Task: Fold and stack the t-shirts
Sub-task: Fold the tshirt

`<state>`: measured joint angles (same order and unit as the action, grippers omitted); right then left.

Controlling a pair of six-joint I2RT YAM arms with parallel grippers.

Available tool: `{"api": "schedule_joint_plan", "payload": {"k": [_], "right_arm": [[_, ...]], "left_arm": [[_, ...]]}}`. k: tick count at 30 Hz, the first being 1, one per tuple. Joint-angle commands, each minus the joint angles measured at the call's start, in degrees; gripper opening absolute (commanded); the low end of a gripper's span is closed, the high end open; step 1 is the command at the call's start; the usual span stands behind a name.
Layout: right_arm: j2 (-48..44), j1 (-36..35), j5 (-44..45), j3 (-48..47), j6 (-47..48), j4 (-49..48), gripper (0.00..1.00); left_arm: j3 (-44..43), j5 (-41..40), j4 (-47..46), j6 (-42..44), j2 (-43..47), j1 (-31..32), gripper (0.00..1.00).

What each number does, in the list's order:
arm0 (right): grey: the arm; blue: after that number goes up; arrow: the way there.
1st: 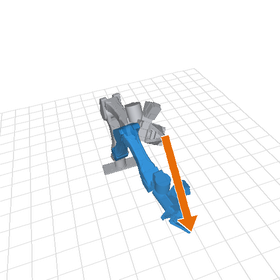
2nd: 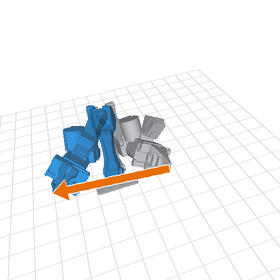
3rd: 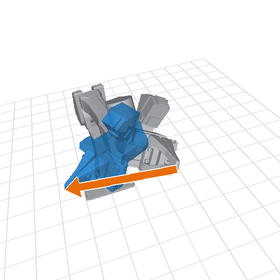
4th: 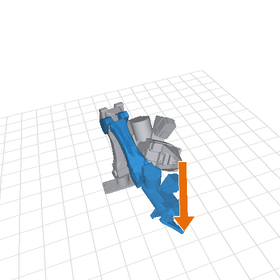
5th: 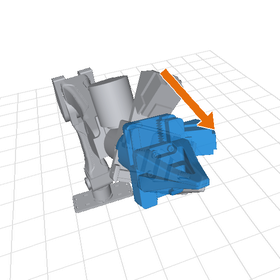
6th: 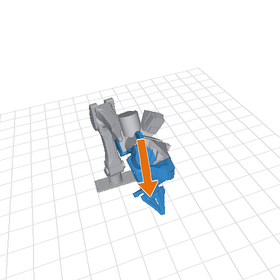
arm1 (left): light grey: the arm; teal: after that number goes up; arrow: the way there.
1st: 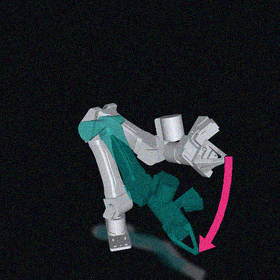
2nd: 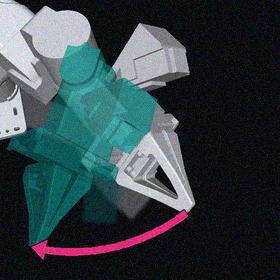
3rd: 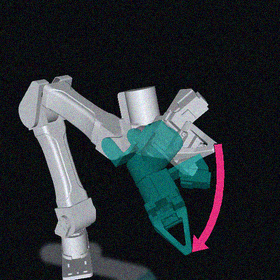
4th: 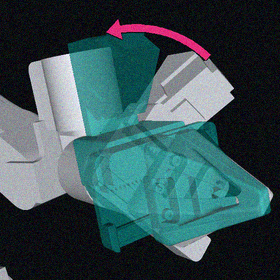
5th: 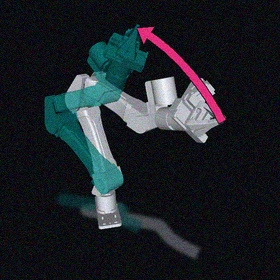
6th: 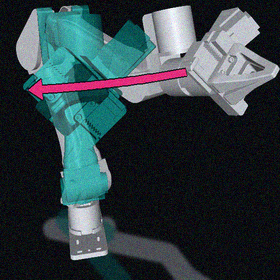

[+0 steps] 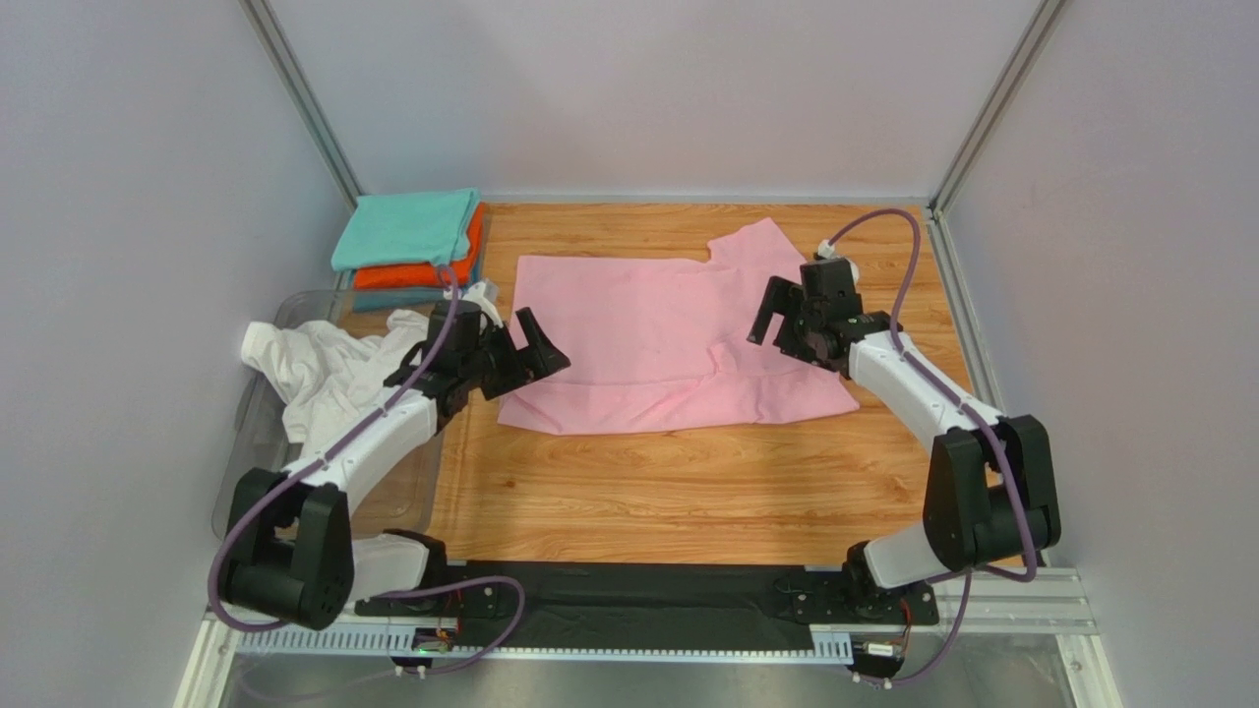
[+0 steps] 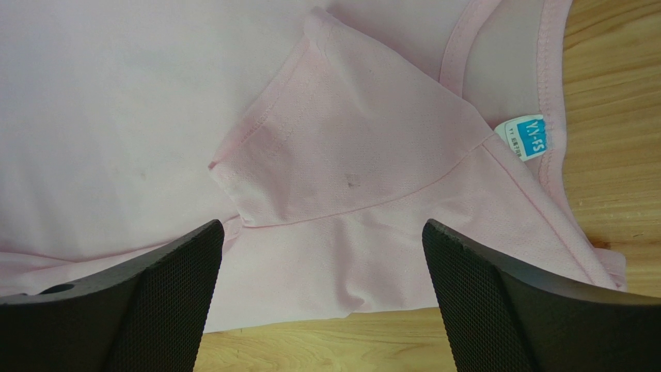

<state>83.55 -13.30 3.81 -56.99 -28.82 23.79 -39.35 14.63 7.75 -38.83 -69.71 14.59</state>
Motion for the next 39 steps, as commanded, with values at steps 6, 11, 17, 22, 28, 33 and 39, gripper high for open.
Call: {"api": "schedule_joint_plan", "payload": {"k": [6,11,17,22,28,33,39], "right_arm": [[9.17,0.73,-1.27,-1.89,0.78,-1.73,1.0],[14.44,1.96,-1.97,-2.16,-0.01,-1.99,1.0],[17.44,2.23,-5.22,1.08,-0.36,-2.17,1.0],[14.02,2.23,-5.4,6.09,-2.73,-2.35,1.0],[3.83,2.31,-5.31,15.49,-6.24,-1.29,1.0],[-7.42,2.22,-5.48,25.16,-10.11,0.2,1.0],[-22.77,2.22,-7.58,34.92,-14.15,6.26,1.0]], "left_arm": [[-2.39,4.88,-7.4,-2.04,-13.95,-0.09,1.0],[-3.45,5.67,-8.98,-2.57,-20.81,-0.09,1.0],[-4.42,7.08,-8.45,-3.45,-24.94,0.26,1.0],[-1.61,4.44,-6.08,-3.62,-21.8,0.79,1.0],[3.93,0.4,-2.83,-3.27,-13.98,1.58,1.0],[9.81,-4.08,-0.64,-5.55,-7.99,6.5,1.0],[18.95,-7.59,3.04,-10.82,3.95,11.07,0.99]]}}
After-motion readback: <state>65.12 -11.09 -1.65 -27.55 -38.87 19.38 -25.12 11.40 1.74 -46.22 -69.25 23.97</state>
